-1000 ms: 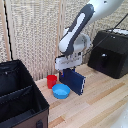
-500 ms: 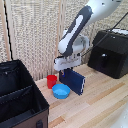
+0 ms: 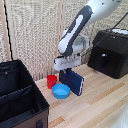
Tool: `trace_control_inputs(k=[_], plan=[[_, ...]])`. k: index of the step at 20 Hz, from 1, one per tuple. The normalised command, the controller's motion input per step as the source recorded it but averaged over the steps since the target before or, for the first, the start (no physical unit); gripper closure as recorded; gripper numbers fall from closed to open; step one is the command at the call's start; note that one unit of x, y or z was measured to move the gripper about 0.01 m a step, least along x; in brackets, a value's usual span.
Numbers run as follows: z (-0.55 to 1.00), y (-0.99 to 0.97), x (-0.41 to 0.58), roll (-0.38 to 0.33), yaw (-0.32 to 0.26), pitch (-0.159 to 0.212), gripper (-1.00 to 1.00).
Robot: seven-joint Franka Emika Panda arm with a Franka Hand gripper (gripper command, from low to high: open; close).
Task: Discover the targeted book and set your gripper to the appropriate amplitude. Smoothly guide your gripper in the direction of the book and snatch it firmly. Search for the back section of the caddy. Move the held book towards the back section and lightly deposit it inside.
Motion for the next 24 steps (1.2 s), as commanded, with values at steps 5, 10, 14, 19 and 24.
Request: trace_control_inputs(k=[5, 10, 14, 19, 24], plan=[[0.83, -0.15, 0.122, -0.107, 0.046, 0.015, 1.00], [1.00, -0.12, 0.246, 0.004, -0.022, 0.011, 1.00], [0.93, -0.01, 0.062, 0.060, -0.164, 0.000, 1.00], [0.87, 0.00, 0.005, 0.046, -0.250, 0.000, 1.00], [0.78, 0.03, 0.000, -0.001, -0.320, -0.009, 1.00]])
